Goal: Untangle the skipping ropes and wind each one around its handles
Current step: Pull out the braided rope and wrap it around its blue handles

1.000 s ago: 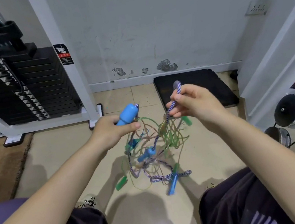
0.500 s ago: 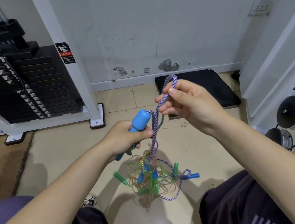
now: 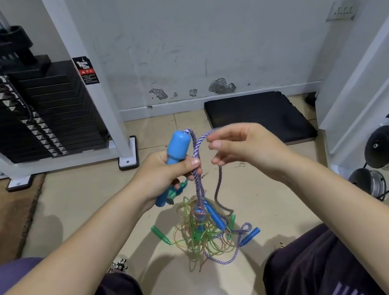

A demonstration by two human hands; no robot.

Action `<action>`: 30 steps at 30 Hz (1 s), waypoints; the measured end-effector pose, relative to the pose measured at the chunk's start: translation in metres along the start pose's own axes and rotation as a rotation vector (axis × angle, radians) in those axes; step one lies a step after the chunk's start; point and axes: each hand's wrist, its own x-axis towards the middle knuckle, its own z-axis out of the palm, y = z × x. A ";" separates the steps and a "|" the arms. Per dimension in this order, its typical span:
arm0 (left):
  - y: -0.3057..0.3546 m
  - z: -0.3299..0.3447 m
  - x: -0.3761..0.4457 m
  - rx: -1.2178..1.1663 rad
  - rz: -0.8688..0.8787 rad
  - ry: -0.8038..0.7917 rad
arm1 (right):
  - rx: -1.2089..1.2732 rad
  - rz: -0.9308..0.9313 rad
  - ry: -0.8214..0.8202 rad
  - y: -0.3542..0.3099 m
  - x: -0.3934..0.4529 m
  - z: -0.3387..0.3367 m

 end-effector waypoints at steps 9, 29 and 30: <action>0.019 -0.002 -0.001 -0.447 0.101 0.002 | -0.414 0.095 -0.304 0.018 0.000 0.018; 0.002 -0.003 -0.004 0.382 -0.100 -0.088 | 0.246 -0.163 0.010 -0.012 -0.004 -0.007; 0.001 -0.002 -0.003 0.318 -0.106 -0.063 | 0.243 -0.157 0.007 -0.013 -0.004 -0.010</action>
